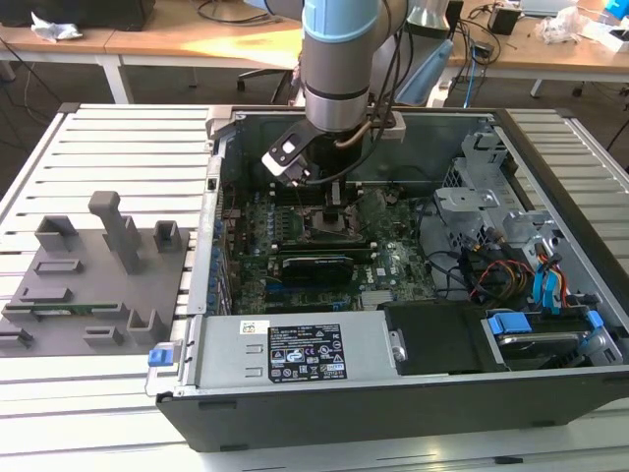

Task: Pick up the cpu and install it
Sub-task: 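Place the cpu into insertion slot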

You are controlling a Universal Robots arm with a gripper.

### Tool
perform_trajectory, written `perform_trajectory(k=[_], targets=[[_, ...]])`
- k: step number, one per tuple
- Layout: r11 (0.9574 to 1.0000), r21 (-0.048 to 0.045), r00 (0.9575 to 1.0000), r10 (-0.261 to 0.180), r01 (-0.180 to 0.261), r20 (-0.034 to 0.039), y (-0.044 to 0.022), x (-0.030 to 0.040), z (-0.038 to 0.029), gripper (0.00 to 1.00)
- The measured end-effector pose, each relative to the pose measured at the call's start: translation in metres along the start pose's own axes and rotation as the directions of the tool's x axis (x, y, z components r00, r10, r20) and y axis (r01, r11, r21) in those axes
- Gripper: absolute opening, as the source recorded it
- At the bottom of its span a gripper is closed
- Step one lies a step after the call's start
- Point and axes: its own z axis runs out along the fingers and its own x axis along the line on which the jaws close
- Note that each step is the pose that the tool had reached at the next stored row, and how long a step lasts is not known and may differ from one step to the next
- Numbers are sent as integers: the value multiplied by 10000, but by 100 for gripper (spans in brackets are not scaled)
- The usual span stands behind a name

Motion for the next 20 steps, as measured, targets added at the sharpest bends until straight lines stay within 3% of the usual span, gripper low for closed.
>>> perform_trajectory(k=[20], targets=[[10000, 2, 10000, 1, -1, -8, -20, 1, 54, 11]])
